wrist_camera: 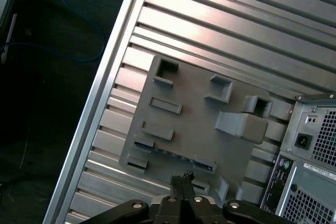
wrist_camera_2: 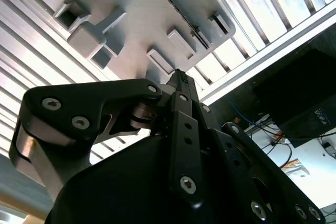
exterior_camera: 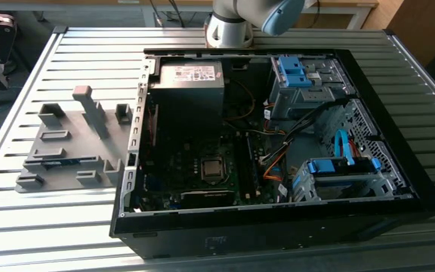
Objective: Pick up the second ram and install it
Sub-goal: 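Pick up the second ram and move it above second insertion slot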
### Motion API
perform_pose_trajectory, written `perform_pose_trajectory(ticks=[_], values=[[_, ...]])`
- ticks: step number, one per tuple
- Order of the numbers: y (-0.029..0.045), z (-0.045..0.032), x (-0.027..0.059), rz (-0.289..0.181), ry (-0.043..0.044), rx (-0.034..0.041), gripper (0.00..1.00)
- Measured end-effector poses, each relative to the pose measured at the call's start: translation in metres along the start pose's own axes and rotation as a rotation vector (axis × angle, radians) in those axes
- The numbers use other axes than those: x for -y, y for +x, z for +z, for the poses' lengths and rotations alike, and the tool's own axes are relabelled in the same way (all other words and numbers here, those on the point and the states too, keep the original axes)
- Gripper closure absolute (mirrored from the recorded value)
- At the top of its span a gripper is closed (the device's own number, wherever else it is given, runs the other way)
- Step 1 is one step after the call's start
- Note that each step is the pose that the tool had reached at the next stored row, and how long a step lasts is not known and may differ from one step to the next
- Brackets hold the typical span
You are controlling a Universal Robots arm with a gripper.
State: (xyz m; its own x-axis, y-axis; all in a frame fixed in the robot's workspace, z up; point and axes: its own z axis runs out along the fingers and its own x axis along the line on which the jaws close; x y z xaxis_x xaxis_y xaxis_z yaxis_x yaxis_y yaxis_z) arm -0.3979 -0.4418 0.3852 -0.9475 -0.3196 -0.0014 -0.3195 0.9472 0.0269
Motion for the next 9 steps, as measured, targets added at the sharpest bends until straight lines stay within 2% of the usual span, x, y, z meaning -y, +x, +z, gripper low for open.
perform_pose_trajectory(ticks=[9], values=[[0.0011,0.0002,0.0001,-0.02,0.0,-0.0005,0.89]])
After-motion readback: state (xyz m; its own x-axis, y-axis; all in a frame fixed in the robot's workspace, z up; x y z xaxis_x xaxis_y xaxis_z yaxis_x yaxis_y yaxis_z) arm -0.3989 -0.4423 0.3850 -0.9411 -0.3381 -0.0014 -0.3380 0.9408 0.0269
